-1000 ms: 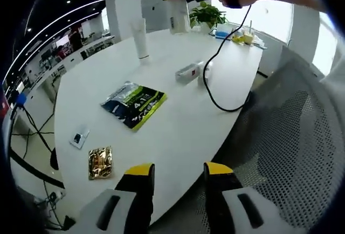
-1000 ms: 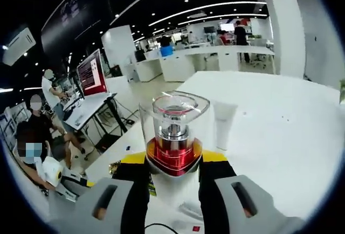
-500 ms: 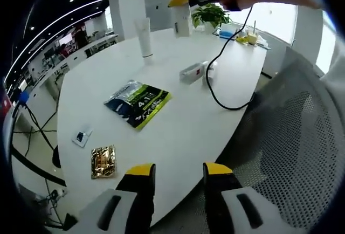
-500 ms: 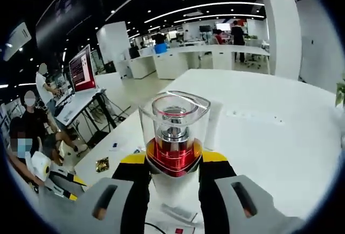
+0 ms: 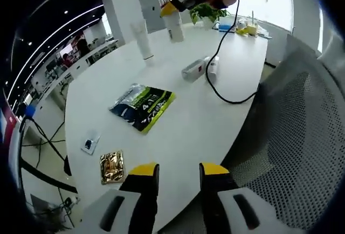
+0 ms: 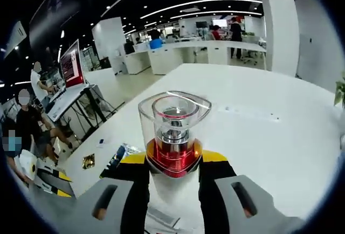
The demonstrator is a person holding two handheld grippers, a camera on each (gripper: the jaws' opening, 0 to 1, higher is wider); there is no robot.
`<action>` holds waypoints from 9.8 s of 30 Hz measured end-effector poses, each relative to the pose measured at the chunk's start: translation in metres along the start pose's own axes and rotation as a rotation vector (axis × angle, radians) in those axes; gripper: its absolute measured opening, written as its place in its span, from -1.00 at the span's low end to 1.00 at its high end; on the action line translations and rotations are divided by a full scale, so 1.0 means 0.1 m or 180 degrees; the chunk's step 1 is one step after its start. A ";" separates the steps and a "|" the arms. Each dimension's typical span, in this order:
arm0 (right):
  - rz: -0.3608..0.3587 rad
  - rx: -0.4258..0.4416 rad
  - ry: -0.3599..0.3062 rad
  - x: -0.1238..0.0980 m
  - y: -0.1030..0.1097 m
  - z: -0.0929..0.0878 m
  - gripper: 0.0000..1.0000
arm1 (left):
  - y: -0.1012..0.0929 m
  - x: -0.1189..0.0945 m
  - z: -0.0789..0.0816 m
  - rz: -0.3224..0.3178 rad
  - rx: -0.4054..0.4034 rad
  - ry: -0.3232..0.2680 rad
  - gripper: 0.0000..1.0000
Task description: Arrange the skincare products in the storage area until every visible bottle or jar stands upright without overlapping.
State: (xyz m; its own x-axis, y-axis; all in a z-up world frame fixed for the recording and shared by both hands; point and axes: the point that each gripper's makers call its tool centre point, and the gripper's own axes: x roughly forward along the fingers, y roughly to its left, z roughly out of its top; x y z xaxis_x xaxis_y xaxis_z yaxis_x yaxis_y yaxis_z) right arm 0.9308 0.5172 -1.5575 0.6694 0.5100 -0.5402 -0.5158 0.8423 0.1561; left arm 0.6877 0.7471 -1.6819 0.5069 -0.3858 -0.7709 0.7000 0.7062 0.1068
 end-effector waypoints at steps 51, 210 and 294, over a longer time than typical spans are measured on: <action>-0.0146 -0.0461 0.0124 0.67 -0.54 -0.13 -0.38 | -0.03 0.09 -0.25 -0.0079 -0.0080 0.0186 -0.50; 0.0809 -0.1995 0.2235 0.50 -0.87 0.01 -0.04 | -0.05 0.10 -0.28 -0.0054 0.0119 0.0221 -0.58; 0.1087 -0.2807 0.2705 0.76 -0.75 0.05 -0.45 | -0.02 0.10 -0.28 -0.0017 0.0126 0.0232 -0.58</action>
State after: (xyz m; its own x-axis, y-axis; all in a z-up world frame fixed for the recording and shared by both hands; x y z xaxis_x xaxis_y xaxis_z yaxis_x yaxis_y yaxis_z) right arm 1.0231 0.4941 -1.6064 0.0491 0.1302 -0.9903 -0.9919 0.1230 -0.0330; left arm 0.6770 0.7581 -1.7070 0.4662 -0.3441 -0.8150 0.7226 0.6796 0.1264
